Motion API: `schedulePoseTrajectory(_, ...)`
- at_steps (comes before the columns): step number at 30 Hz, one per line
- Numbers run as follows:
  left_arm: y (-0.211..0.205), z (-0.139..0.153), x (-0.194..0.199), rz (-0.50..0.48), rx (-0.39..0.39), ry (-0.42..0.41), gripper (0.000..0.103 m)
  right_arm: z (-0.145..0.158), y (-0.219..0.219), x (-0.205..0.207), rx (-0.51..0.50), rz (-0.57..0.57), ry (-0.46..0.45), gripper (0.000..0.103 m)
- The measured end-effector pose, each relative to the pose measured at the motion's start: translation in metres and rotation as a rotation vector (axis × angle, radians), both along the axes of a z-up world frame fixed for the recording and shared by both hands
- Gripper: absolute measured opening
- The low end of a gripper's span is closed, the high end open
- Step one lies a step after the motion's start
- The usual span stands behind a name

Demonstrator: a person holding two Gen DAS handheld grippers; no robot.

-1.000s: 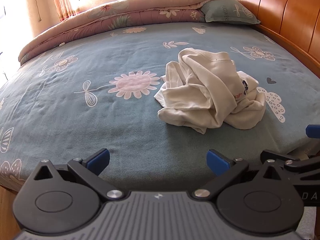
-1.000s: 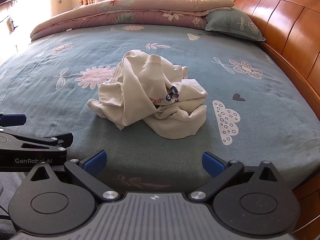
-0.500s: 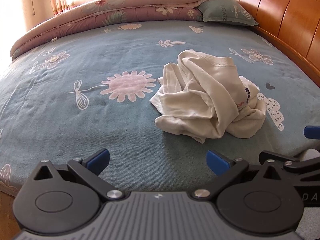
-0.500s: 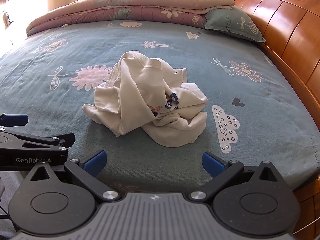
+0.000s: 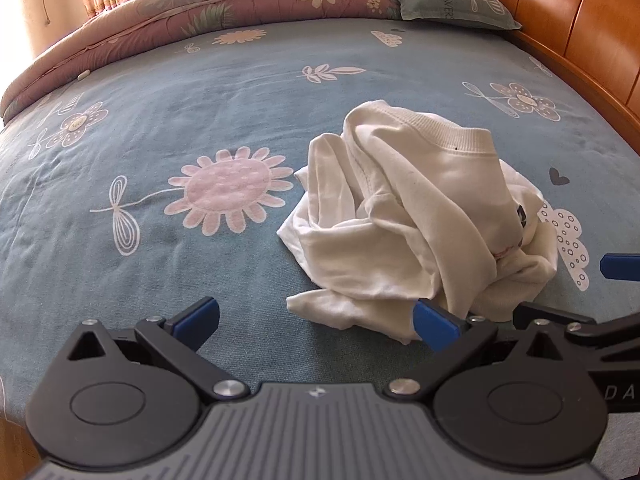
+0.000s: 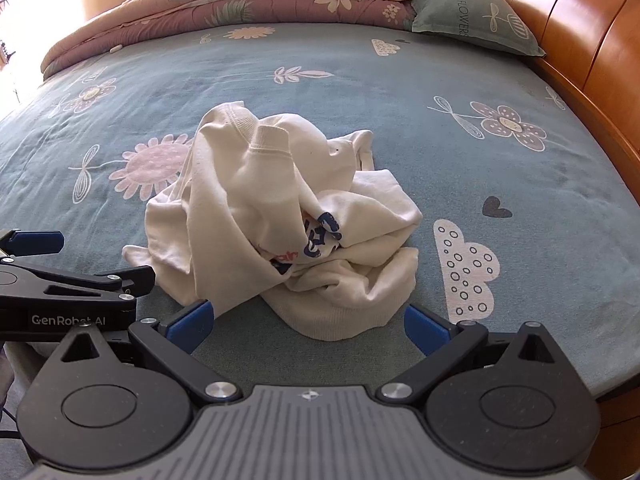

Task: Fold clothes
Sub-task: 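Move the left tool toward the white T-shirt and close on its fabric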

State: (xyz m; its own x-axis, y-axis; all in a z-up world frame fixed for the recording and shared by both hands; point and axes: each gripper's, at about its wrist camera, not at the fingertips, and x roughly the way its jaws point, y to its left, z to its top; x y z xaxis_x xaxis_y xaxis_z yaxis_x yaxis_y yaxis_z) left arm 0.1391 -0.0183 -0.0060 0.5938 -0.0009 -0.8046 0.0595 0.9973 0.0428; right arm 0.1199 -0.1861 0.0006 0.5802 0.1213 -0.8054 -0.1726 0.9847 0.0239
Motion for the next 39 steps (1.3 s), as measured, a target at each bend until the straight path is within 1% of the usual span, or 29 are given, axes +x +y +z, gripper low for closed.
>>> schedulePoseTrajectory(5,-0.010,-0.004,0.015,-0.037,-0.023,0.023,0.102,-0.003,-0.010,0.013,-0.029,-0.006,0.002,0.103)
schedulePoseTrajectory(7,-0.014,-0.008,0.018,-0.051,-0.018,0.036,0.102,-0.005,-0.015,0.015,-0.037,-0.007,0.006,0.103)
schedulePoseTrajectory(11,-0.017,-0.014,0.024,-0.052,-0.021,0.061,0.102,-0.009,-0.023,0.019,-0.047,-0.010,0.016,0.103)
schedulePoseTrajectory(17,-0.015,-0.014,0.032,-0.049,-0.027,0.069,0.102,-0.013,-0.020,0.029,-0.039,0.003,0.026,0.103)
schedulePoseTrajectory(21,-0.011,-0.013,0.043,-0.035,-0.029,0.054,0.102,-0.014,-0.018,0.035,-0.040,0.006,0.030,0.103)
schedulePoseTrajectory(24,-0.002,-0.014,0.054,-0.003,-0.014,0.039,0.102,-0.016,-0.018,0.036,-0.047,0.003,0.033,0.103)
schedulePoseTrajectory(27,0.015,-0.015,0.065,0.054,0.014,0.018,0.102,-0.017,-0.022,0.036,-0.049,-0.012,0.035,0.103)
schedulePoseTrajectory(28,0.018,-0.014,0.065,0.056,0.013,0.015,0.102,-0.018,-0.024,0.036,-0.047,-0.017,0.037,0.103)
schedulePoseTrajectory(32,0.025,-0.010,0.057,0.033,-0.010,0.007,0.102,-0.019,-0.027,0.037,-0.037,-0.025,0.038,0.103)
schedulePoseTrajectory(36,0.032,-0.006,0.050,0.010,-0.032,-0.001,0.102,-0.019,-0.023,0.036,-0.023,-0.005,0.033,0.103)
schedulePoseTrajectory(37,0.028,-0.007,0.046,-0.028,-0.041,0.009,0.102,-0.019,-0.022,0.035,-0.022,0.000,0.034,0.103)
schedulePoseTrajectory(39,0.019,-0.010,0.041,-0.068,-0.025,0.018,0.102,-0.020,-0.022,0.033,-0.021,0.006,0.037,0.103)
